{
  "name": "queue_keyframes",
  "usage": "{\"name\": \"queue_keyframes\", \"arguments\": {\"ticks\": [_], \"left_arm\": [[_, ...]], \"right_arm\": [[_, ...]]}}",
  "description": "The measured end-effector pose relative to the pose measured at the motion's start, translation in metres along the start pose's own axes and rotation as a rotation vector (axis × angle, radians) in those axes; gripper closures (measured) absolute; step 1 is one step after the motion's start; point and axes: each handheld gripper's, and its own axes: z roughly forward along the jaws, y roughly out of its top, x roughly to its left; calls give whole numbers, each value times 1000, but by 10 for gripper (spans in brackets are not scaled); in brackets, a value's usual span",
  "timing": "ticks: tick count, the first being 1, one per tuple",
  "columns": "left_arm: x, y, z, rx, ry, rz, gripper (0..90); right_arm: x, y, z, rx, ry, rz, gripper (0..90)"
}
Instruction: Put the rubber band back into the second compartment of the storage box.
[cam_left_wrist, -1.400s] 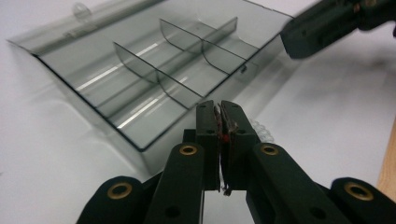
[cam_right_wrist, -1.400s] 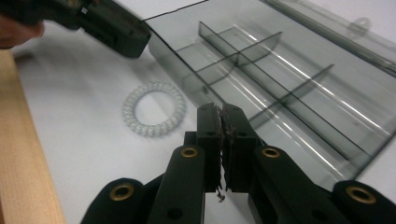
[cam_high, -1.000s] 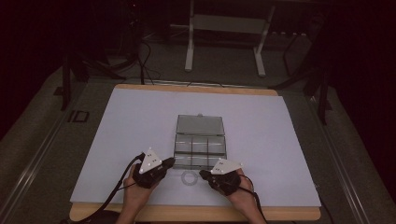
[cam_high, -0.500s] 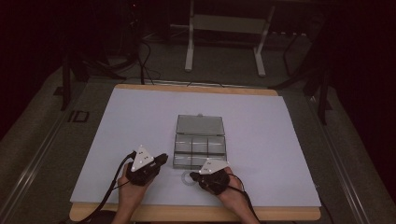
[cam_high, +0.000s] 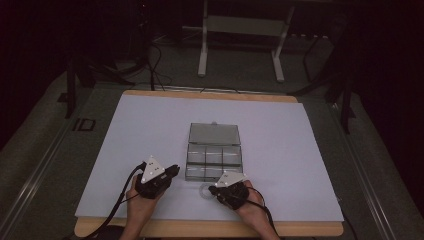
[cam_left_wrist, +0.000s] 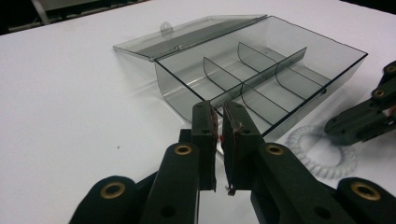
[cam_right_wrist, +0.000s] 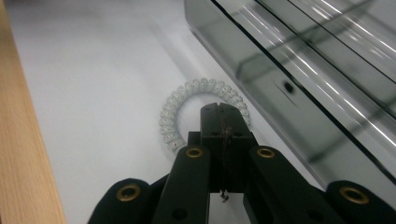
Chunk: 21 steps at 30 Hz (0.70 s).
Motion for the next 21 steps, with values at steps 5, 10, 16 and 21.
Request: {"name": "queue_keyframes", "arguments": {"ticks": [5, 10, 16, 21], "left_arm": [[0, -1, 1, 6, 2, 2, 839], [0, -1, 1, 6, 4, 2, 838], [0, -1, 3, 10, 4, 1, 838], [0, -1, 4, 13, 4, 0, 837]], "right_arm": [[-5, -9, -10, 13, -34, 15, 897], [-14, -22, -24, 16, -71, 49, 896], [-28, -39, -42, 21, -134, 95, 896], [-44, -54, -58, 32, -202, 133, 894]]}}
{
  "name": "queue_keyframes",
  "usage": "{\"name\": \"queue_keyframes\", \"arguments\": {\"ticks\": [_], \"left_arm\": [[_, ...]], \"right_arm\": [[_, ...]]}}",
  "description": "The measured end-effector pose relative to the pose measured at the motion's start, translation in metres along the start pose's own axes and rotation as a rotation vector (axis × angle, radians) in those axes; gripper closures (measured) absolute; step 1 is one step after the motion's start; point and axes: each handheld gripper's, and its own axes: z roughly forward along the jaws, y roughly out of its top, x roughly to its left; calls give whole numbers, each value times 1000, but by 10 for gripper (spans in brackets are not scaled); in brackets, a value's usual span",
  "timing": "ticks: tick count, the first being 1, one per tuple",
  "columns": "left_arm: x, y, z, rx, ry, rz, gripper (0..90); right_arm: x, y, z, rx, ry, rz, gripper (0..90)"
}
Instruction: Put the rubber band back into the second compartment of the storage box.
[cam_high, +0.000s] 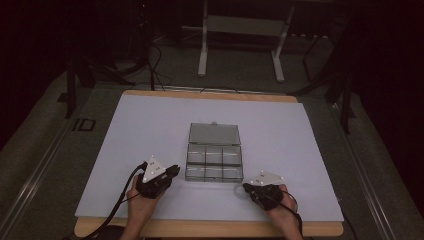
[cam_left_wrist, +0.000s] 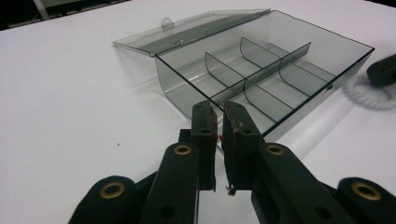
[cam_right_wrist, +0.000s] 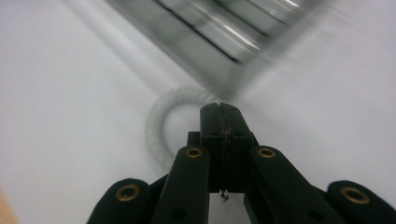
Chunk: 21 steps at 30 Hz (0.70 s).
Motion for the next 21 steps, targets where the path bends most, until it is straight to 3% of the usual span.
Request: {"name": "queue_keyframes", "arguments": {"ticks": [7, 14, 21], "left_arm": [[1, 0, 1, 4, 0, 0, 836], [2, -1, 2, 8, 2, -1, 836], [4, -2, 2, 12, 5, -6, 836]], "right_arm": [[-26, -9, -11, 29, -86, 25, 890], [-49, -10, -14, 58, -137, 47, 863], [-60, 4, -20, 105, -122, 12, 828]]}}
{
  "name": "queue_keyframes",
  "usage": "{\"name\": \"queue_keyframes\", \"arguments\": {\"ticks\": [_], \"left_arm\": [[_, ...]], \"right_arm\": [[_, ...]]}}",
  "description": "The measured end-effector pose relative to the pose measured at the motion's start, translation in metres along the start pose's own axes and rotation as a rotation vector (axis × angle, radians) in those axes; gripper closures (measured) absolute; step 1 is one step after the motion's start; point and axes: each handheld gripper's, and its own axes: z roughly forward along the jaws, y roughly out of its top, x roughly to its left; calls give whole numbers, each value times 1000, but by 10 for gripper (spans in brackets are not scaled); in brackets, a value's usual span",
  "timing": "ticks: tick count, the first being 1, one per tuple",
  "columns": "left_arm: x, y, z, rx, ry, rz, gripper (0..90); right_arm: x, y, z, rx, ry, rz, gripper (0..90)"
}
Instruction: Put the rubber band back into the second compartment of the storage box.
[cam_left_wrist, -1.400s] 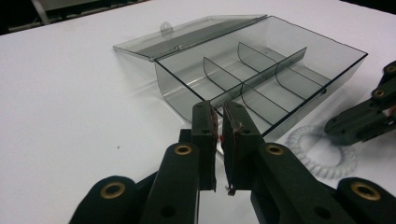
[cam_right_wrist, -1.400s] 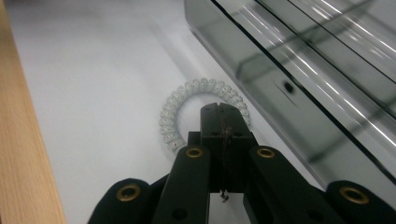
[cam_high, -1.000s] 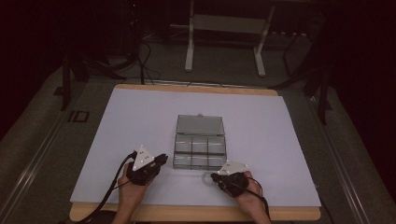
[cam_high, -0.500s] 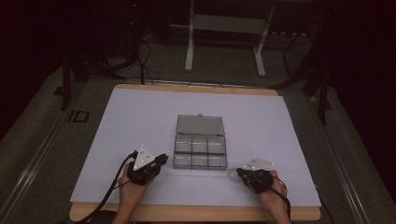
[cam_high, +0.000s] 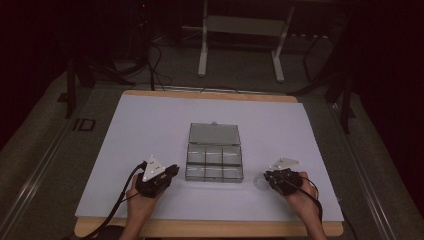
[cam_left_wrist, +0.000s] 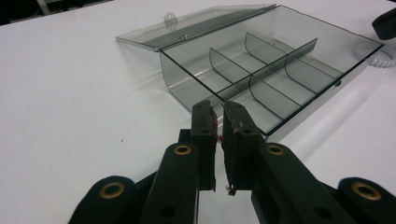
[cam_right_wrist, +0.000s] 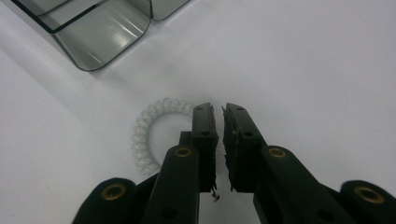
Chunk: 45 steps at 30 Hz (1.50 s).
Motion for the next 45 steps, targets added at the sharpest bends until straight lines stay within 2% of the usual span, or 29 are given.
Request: {"name": "queue_keyframes", "arguments": {"ticks": [6, 13, 21, 27, 34, 45], "left_arm": [[3, -1, 1, 0, 11, -8, 834], [6, -3, 4, 10, 16, -14, 834], [7, -6, 7, 19, 16, -19, 835], [7, -7, 8, 26, 17, -19, 834], [6, -8, 11, 33, 12, -14, 833], [5, -9, 12, 34, 11, -17, 832]], "right_arm": [[-4, 10, 0, 40, 36, -29, 820], [-9, 17, 4, 86, 47, -62, 813], [-18, 18, 2, 125, 58, -72, 812], [-23, 20, 1, 146, 91, -61, 812], [-26, 26, 0, 191, 94, -97, 813], [-30, 37, 4, 256, 121, -120, 812]]}}
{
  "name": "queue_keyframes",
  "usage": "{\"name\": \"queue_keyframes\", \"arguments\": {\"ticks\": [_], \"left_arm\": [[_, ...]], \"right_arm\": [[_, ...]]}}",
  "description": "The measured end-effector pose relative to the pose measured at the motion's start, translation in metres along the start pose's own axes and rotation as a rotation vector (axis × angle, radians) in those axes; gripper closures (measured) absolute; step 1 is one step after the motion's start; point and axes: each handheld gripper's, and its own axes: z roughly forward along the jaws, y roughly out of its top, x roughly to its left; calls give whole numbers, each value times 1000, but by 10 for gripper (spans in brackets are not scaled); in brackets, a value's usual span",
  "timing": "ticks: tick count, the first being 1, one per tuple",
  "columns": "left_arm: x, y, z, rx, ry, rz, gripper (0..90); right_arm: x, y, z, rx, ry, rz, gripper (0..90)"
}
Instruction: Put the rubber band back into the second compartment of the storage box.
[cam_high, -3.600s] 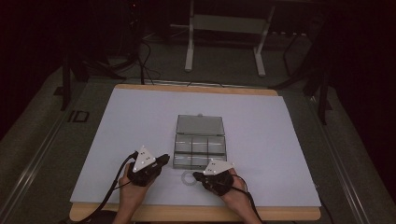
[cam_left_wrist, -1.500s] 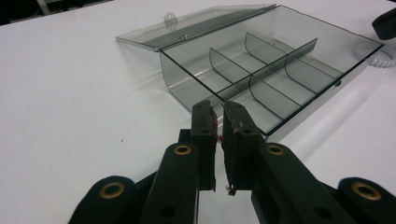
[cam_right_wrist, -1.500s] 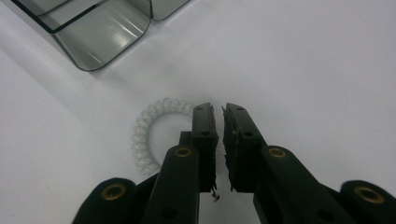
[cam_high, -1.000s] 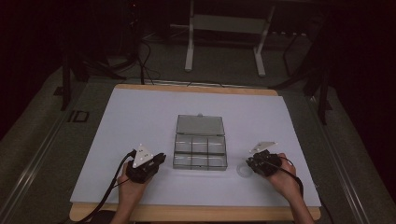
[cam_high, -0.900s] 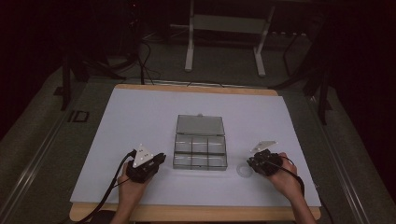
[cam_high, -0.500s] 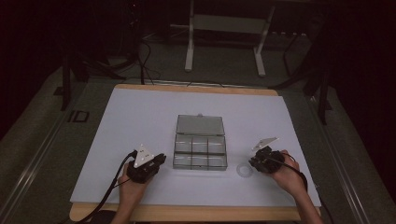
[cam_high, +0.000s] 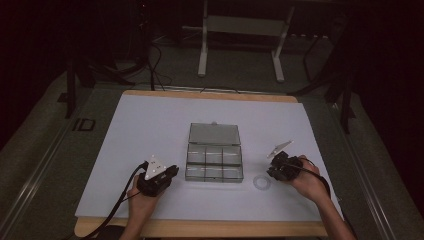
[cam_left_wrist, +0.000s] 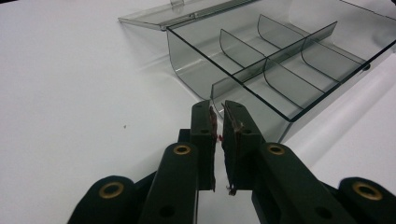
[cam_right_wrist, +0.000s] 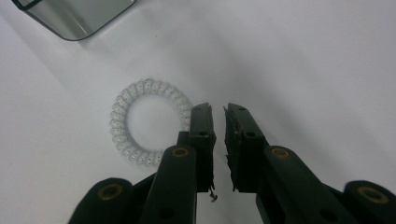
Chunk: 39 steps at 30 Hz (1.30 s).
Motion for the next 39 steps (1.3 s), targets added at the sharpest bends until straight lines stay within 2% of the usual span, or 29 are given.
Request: {"name": "queue_keyframes", "arguments": {"ticks": [11, 24, 31, 39], "left_arm": [[0, 0, 0, 1, -1, 1, 832], [0, 0, -1, 2, -1, 4, 831], [0, 0, -1, 0, -1, 4, 830], [0, 0, -1, 1, -2, 4, 829]], "right_arm": [[0, 9, 5, 92, 19, -45, 799], [4, 17, 11, 161, 49, -81, 790], [6, 22, 13, 178, 59, -102, 779], [5, 24, 21, 236, 87, -96, 775]]}}
